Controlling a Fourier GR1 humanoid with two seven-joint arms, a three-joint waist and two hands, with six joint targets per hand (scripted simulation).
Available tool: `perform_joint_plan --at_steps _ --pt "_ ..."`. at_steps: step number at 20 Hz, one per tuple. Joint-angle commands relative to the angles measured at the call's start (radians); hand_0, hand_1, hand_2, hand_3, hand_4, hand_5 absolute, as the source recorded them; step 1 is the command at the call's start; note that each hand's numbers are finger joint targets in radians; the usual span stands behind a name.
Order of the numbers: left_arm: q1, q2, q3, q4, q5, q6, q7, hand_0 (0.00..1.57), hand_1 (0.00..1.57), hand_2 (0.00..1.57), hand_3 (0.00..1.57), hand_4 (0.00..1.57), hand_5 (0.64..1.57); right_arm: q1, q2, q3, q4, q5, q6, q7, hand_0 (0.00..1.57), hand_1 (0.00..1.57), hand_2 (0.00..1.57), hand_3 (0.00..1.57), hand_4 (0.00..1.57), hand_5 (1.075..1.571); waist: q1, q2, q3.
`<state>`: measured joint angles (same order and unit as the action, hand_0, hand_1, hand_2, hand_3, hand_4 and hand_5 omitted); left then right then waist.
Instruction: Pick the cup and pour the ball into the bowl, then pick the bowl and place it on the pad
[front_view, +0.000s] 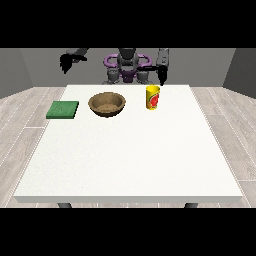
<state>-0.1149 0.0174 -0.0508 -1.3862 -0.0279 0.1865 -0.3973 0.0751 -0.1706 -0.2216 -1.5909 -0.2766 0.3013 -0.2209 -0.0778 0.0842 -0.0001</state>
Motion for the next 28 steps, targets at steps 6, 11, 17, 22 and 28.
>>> perform_joint_plan --at_steps 6,11,17,22,28 --pt "-0.130 0.040 0.141 0.358 0.037 -0.038 -0.231 0.00 0.00 0.00 0.00 0.00 1.450 -0.011 -0.020 -0.017 0.027 -0.005 0.050 -0.015 0.00 0.00 0.00 0.00 0.27 1.571 -0.039 0.013 -0.0004" --pt "-0.229 0.058 0.205 0.470 0.047 0.018 -0.276 0.00 0.00 0.00 0.00 0.00 1.487 -0.057 -0.079 -0.072 0.105 -0.038 0.125 -0.080 0.00 0.00 0.00 0.00 0.26 1.569 -0.068 0.076 -0.0004" --pt "-0.190 0.006 0.147 0.580 -0.108 0.225 -0.394 1.23 1.23 1.57 1.57 1.10 1.568 -0.074 -0.129 -0.106 0.086 -0.111 0.178 -0.044 0.00 0.00 0.00 0.00 0.18 1.569 -0.138 0.121 -0.0007" --pt "-0.263 0.019 0.143 0.634 -0.117 0.233 -0.374 1.31 1.31 1.57 1.57 1.21 1.550 -0.111 -0.213 -0.209 0.270 -0.168 0.254 -0.079 0.00 0.00 0.00 0.00 0.31 1.569 -0.072 0.098 0.0005" --pt "-0.331 0.060 0.002 0.628 -0.348 0.418 -0.100 1.33 1.33 1.57 1.57 1.21 1.559 -0.091 -0.197 -0.162 0.282 -0.129 0.200 0.029 0.00 0.00 0.00 0.00 0.42 1.571 -0.048 -0.083 0.0035"
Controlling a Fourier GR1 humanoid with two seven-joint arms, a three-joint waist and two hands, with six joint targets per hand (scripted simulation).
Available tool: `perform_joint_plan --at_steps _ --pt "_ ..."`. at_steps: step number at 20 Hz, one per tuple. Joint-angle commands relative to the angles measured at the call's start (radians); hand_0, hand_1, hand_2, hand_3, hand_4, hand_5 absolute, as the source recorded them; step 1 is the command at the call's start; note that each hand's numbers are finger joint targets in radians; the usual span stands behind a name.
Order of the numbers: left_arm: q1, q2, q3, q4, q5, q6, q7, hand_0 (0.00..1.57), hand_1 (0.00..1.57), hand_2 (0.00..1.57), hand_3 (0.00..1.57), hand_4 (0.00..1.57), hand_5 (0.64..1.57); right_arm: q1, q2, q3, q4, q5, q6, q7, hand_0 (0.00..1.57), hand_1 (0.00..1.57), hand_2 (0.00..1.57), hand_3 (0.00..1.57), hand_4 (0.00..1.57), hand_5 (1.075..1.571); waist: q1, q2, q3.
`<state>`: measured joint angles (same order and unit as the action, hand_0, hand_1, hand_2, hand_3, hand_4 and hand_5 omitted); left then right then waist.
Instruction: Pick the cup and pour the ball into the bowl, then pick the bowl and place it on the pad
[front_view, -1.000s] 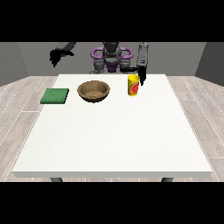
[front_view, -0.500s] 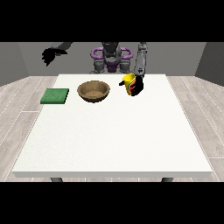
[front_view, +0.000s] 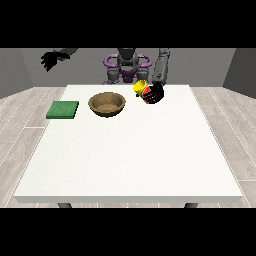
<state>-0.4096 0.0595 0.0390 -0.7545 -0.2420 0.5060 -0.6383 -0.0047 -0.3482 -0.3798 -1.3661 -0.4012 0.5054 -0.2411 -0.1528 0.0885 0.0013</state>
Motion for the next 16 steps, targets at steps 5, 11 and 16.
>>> perform_joint_plan --at_steps 5,11,16 --pt "-0.189 0.038 -0.200 0.091 -0.357 0.203 0.382 1.32 1.32 1.57 1.57 1.24 1.553 -0.111 -0.064 -0.017 0.060 -0.028 -0.051 0.143 0.00 0.00 0.00 0.00 0.57 1.569 0.010 -0.098 0.0026" --pt "-0.319 0.081 -0.360 0.234 -0.681 0.225 0.674 1.22 1.22 1.57 1.46 1.14 1.568 -0.126 -0.049 0.003 0.114 0.013 -0.078 0.148 0.00 0.00 0.00 0.00 0.63 1.565 0.049 -0.142 0.0034" --pt "-0.440 0.033 -0.441 0.291 -0.836 0.082 0.920 1.17 1.17 1.57 1.35 1.06 1.569 -0.099 -0.018 0.012 0.155 0.045 -0.121 0.157 0.00 0.00 0.00 0.00 0.64 1.564 0.082 -0.230 0.0009"
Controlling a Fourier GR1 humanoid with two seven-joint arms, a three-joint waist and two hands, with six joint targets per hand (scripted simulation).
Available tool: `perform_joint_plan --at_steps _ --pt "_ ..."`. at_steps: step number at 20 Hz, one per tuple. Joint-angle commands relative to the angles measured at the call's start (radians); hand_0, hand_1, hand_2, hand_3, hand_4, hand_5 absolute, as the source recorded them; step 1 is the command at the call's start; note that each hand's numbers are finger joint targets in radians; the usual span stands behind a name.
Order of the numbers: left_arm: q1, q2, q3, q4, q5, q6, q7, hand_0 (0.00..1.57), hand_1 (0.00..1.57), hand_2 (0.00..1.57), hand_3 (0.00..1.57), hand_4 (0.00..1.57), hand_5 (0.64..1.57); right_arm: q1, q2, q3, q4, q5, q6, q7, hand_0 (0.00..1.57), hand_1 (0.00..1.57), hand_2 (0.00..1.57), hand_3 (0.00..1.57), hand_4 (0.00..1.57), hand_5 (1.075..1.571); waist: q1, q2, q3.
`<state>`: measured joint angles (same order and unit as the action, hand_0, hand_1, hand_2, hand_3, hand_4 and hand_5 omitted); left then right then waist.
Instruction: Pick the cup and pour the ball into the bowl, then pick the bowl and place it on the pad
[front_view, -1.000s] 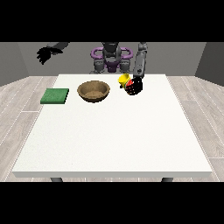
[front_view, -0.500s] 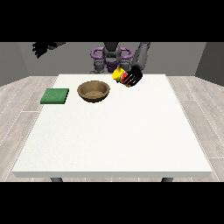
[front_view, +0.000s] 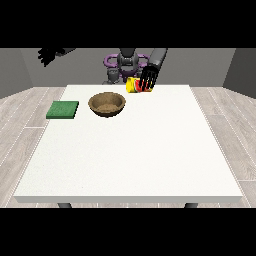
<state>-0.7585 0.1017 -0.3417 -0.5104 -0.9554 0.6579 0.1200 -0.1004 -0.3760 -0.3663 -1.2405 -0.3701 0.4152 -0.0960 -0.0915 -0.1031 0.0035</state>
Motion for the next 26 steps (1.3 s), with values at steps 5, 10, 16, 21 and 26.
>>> perform_joint_plan --at_steps 5,10,16,21,26 --pt "-0.124 -0.099 -0.166 -0.002 -0.205 -0.194 0.348 0.79 0.79 1.57 1.25 1.06 1.569 -0.036 -0.019 -0.010 0.104 0.009 0.025 -0.020 0.00 0.00 0.00 0.00 0.65 1.564 0.014 -0.018 -0.0024" --pt "-0.094 -0.101 -0.343 -0.113 -0.281 -0.273 0.567 0.67 0.67 1.57 1.20 0.87 1.571 -0.115 0.023 0.039 0.130 0.059 -0.001 -0.058 0.00 0.00 0.00 0.00 0.66 1.562 -0.040 0.012 -0.0023" --pt "-0.152 -0.102 -0.391 -0.146 -0.325 -0.501 0.538 0.00 0.00 1.05 1.37 0.75 1.569 -0.118 0.044 0.055 0.103 0.052 -0.028 -0.002 0.00 0.00 0.00 0.00 0.67 1.560 -0.063 -0.017 -0.0030" --pt "-0.131 -0.102 -0.404 -0.275 -0.311 -0.620 0.516 0.00 0.00 1.22 1.50 0.90 1.571 -0.124 0.025 0.046 0.114 0.039 -0.022 0.031 0.00 0.00 0.00 0.00 0.71 1.565 -0.041 -0.028 -0.0035" --pt "-0.021 -0.051 -0.264 -0.338 -0.224 -0.378 0.437 0.00 0.00 1.57 1.17 1.03 1.563 -0.074 0.048 0.030 0.128 0.076 -0.089 -0.015 0.00 0.00 0.00 0.00 0.70 1.570 0.076 -0.010 -0.0046"
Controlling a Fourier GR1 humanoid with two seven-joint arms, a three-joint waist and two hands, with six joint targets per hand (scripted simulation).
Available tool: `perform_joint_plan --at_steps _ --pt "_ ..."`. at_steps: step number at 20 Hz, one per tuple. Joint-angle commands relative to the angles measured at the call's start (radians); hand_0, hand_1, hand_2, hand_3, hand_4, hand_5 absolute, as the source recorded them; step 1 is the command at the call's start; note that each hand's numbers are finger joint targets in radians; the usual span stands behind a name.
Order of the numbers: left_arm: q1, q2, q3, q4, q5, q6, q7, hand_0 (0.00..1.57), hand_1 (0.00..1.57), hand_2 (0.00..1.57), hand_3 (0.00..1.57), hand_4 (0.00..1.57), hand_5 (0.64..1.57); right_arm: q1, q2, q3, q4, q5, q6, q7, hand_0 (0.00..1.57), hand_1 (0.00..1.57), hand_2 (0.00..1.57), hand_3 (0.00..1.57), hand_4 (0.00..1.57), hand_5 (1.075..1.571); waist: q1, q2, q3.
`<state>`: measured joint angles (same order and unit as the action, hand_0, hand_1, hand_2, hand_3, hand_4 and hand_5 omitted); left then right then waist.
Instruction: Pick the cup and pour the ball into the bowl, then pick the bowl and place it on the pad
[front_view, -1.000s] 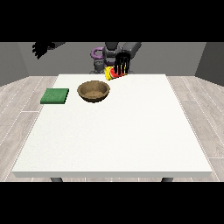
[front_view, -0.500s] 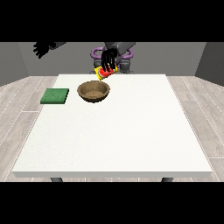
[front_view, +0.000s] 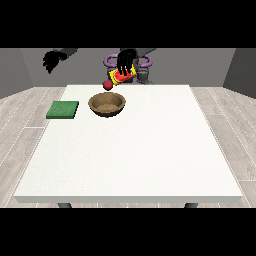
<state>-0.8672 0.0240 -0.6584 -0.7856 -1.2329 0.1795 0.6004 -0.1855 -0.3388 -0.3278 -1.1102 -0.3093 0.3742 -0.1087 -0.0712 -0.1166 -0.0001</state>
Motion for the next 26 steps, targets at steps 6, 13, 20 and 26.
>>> perform_joint_plan --at_steps 6,13,20,26 --pt "0.173 0.009 0.278 -0.227 0.356 0.359 -0.238 1.10 1.10 1.30 0.99 1.27 1.570 -0.025 0.028 -0.015 -0.013 -0.008 -0.053 -0.005 0.00 0.00 0.00 0.00 0.72 1.570 0.102 0.162 -0.0069" --pt "0.147 -0.023 0.512 -0.561 0.948 0.273 -0.354 0.00 0.00 0.00 0.00 0.36 1.465 -0.059 0.079 -0.011 -0.007 -0.003 -0.111 -0.016 0.00 0.00 0.00 0.00 0.66 1.571 0.172 0.222 -0.0153" --pt "0.186 0.165 0.766 -0.641 1.373 -0.163 -0.455 0.00 0.00 0.00 0.00 0.24 1.490 -0.026 0.117 -0.060 -0.016 0.003 -0.220 -0.067 0.00 0.00 0.00 0.00 0.00 1.570 0.310 0.281 -0.0047" --pt "0.141 0.391 0.974 -0.524 1.543 -0.384 -0.461 0.00 0.00 0.00 0.00 0.35 1.504 -0.087 0.188 -0.017 -0.019 0.021 -0.273 -0.095 0.00 0.00 0.00 0.00 0.00 1.569 0.288 0.331 -0.0008"
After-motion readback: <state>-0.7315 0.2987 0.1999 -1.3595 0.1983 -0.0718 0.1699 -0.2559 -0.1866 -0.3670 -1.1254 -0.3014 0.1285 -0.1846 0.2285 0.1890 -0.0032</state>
